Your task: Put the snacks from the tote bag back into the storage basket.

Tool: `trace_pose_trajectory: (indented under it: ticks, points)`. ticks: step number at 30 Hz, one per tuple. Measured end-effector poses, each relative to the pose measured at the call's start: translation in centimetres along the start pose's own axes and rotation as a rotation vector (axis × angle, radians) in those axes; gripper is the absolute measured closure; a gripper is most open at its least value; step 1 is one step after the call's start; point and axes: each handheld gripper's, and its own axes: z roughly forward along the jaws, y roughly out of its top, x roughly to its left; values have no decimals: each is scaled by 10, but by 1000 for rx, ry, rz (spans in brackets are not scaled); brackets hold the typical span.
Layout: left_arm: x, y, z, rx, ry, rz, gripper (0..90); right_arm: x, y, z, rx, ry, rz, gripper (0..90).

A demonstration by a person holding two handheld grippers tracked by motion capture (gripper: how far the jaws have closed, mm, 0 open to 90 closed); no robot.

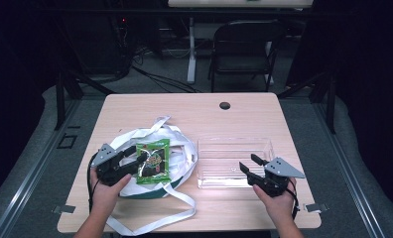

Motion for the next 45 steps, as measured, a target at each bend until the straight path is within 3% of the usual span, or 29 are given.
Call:
trace_pose_trajectory:
  ticks: [4, 7, 15, 21, 24, 27, 31, 36, 41, 45]
  points:
    - [0, 0, 0, -7, 1, -14, 454, 0, 0, -1, -7, -6, 7, 455]
    - [0, 2, -1, -13, -25, -27, 447, 0, 0, -2, -13, -10, 8, 450]
    - [1, 4, 1, 28, -45, -65, 482, -1, -1, -2, -2, -13, 1, 434]
    - [0, 7, 4, 37, -36, -124, 441, -2, 0, -3, 0, -27, 10, 434]
    - [3, 8, 3, 43, -72, -164, 422, -1, 1, -4, -2, -25, 7, 432]
    - [6, 10, 4, 57, -77, -198, 433, 0, 1, -3, 1, -19, 7, 432]
    - [11, 13, 6, 91, -84, -248, 428, 1, 2, -3, 1, -24, -4, 432]
    - [16, 15, 10, 133, -75, -284, 418, 0, 2, -4, 0, -26, 4, 432]
    - [21, 16, 15, 200, -66, -305, 412, -2, 1, -4, 1, -25, 19, 432]
    - [25, 17, 21, 252, -60, -344, 403, -2, 1, -4, 11, -19, 17, 442]
